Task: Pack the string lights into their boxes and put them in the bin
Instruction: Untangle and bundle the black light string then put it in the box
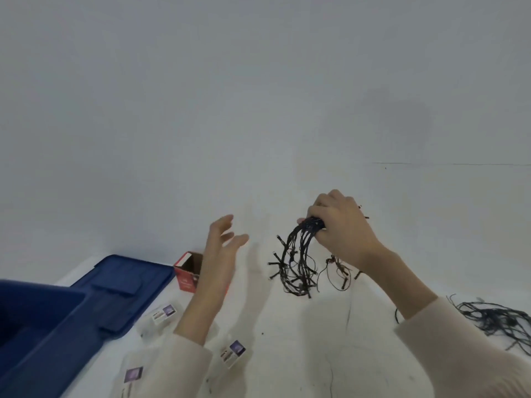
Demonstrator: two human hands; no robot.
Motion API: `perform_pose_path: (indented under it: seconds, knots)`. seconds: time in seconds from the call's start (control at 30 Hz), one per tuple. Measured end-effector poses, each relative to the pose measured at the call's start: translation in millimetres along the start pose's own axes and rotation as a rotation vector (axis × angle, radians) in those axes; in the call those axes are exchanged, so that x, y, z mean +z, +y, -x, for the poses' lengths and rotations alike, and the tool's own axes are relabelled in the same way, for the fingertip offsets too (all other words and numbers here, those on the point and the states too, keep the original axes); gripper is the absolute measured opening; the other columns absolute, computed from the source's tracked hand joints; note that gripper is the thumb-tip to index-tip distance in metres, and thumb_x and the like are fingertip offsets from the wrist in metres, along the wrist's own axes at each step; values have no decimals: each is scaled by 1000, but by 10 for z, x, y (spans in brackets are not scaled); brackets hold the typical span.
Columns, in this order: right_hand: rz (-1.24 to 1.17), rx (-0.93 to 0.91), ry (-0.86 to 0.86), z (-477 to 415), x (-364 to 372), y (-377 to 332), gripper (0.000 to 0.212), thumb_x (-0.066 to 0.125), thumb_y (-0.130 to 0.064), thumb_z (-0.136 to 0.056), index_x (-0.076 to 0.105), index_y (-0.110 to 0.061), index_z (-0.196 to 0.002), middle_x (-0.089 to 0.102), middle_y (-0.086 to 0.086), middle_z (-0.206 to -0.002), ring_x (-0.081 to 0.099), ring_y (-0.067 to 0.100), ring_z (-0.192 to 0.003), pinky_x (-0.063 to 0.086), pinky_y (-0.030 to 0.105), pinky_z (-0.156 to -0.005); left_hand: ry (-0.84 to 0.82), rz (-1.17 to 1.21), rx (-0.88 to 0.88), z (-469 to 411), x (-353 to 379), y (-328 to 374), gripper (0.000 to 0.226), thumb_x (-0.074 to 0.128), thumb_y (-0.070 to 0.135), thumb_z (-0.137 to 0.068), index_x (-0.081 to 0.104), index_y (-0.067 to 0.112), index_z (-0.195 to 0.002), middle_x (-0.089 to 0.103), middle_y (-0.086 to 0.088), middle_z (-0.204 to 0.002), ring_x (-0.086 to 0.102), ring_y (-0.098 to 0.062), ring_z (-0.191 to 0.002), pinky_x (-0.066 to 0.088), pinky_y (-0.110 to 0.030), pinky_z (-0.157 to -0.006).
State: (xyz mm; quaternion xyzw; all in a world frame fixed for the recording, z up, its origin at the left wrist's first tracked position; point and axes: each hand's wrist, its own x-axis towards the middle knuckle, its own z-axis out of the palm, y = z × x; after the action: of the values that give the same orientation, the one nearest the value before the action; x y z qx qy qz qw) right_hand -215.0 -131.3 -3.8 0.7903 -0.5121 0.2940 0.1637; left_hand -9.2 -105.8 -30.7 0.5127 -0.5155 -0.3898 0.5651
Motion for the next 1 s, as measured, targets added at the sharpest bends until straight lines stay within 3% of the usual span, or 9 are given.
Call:
perform_pose_path:
  seconds: [0.1, 0.27, 0.33, 0.47, 0.6, 0.67, 0.83, 0.9, 1.0]
  knots:
    - [-270, -36, -141, -26, -35, -186, 21, 50, -24, -84, 65, -15, -73, 59, 5, -78, 48, 22, -81, 37, 35, -70, -357, 42, 129, 116, 253, 194, 84, 73, 53, -70, 26, 43, -138, 42, 17, -135, 38, 4, -128, 30, -20, -104]
    - [-877, 75, -231, 18, -7, -393, 23, 49, 8, -83, 57, -9, -70, 57, -9, -61, 53, 5, -59, 47, 32, -61, -446, 237, -11, 166, 511, -33, 114, 75, 47, -55, 7, 41, -146, 49, 22, -122, 47, 12, -114, 35, -24, -106]
    - [-1091, 191, -320, 66, 67, -433, 21, 45, 8, -89, 51, -1, -71, 55, -19, -57, 52, -8, -60, 40, 15, -62, -481, 338, -85, 192, 554, -159, 103, 76, 41, -56, 24, 32, -144, 52, 11, -125, 54, -2, -115, 41, -32, -104]
    - [-1152, 459, -395, 105, 235, -408, 31, 49, -7, -96, 43, -6, -66, 51, -19, -49, 49, -10, -56, 40, 22, -70, -660, 216, -182, 206, 480, -272, 66, 74, 9, -68, 43, 24, -124, 62, -11, -100, 62, -11, -76, 49, -22, -68]
    - [-1030, 584, -399, 107, 287, -256, 31, 60, -14, -91, 57, -7, -61, 63, -10, -54, 57, 13, -64, 43, 28, -84, -769, -261, -222, 133, 262, -320, 18, 69, 21, -79, 68, 13, -95, 64, 1, -70, 58, -11, -71, 44, -29, -77]
    - [-995, 607, -390, 126, 293, -143, 25, 60, -6, -88, 70, -15, -66, 70, -6, -65, 60, 10, -66, 47, 21, -75, -725, -365, -194, 73, 125, -359, 22, 67, 31, -79, 71, 10, -78, 63, 7, -64, 59, -11, -76, 42, -32, -83]
    - [-1361, 685, -425, 349, 481, -182, 15, 54, 5, -86, 67, -4, -86, 57, 2, -65, 46, 10, -57, 32, 18, -50, -456, 247, -329, 67, 27, -387, 23, 75, 21, -71, 66, 17, -50, 64, -7, -82, 61, -19, -88, 45, -34, -84]
    - [-1589, 790, -406, 466, 653, -368, 12, 63, -11, -82, 67, -4, -91, 62, 3, -73, 50, 14, -65, 36, 23, -58, -343, 530, -388, 126, 127, -393, 21, 73, 20, -66, 65, 15, -48, 66, -11, -88, 63, -21, -88, 49, -34, -79]
    - [-1853, 905, -319, 605, 910, -776, 42, 64, -33, -79, 66, -7, -112, 70, 9, -108, 63, 27, -100, 45, 39, -90, -305, 863, -396, 137, 230, -368, 18, 56, 19, -76, 71, 15, -65, 72, -5, -102, 68, -16, -83, 53, -28, -76]
